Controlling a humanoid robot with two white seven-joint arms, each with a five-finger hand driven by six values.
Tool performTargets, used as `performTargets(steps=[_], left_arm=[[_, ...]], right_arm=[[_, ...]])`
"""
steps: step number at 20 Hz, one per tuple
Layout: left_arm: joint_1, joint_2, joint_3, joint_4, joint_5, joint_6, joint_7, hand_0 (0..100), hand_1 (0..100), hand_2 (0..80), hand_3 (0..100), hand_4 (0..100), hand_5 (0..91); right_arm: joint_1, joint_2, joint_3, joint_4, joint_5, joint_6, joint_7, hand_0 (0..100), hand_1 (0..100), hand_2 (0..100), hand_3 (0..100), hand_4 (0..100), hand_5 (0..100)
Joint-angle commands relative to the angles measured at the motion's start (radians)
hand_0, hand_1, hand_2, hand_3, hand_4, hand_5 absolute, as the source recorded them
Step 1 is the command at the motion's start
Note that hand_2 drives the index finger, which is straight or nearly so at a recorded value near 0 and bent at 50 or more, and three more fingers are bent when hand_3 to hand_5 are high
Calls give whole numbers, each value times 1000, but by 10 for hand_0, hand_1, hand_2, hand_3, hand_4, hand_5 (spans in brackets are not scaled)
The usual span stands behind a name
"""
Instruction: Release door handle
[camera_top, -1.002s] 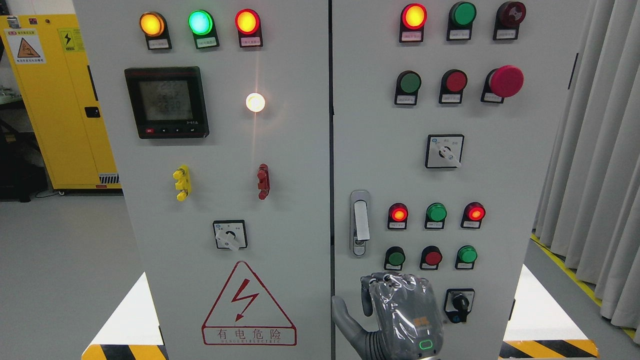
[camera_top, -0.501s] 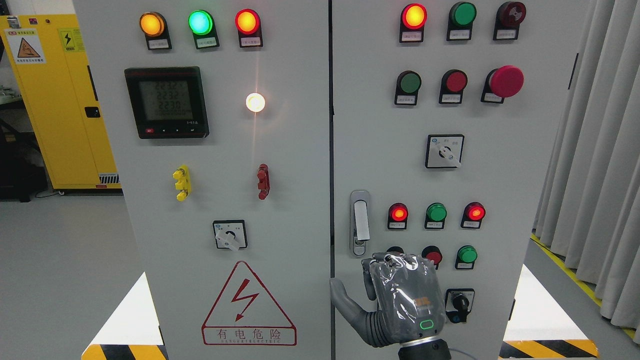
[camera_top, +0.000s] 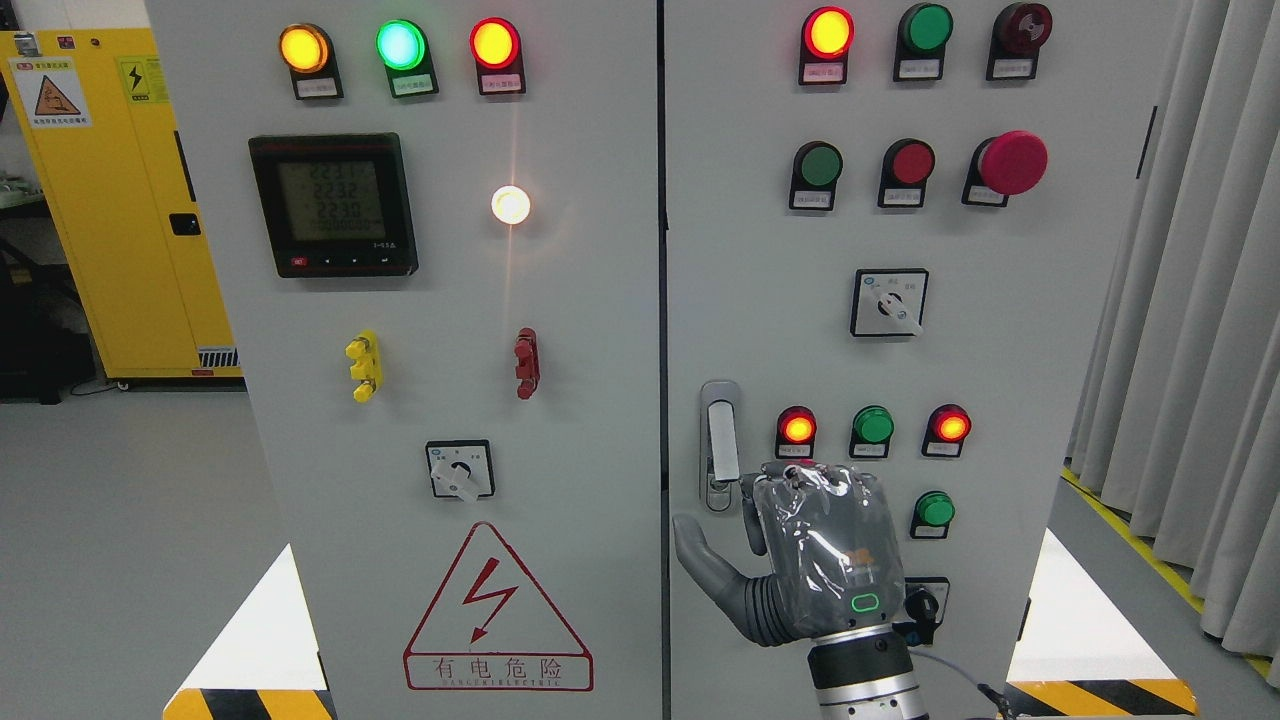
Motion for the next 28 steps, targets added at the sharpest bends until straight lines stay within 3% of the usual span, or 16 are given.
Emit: performTargets(steps=[1,28], left_arm=[[0,0,0,-12,0,-1,0,120,556,0,0,0,0],[0,0,0,-12,0,-1,0,120,556,0,0,0,0]], right_arm=[[-42,0,-26,51,3,7,1,308,334,989,1000,1000,1000],[-77,9,-21,89,3,24,6,298,448,987,1000,1000,1000]])
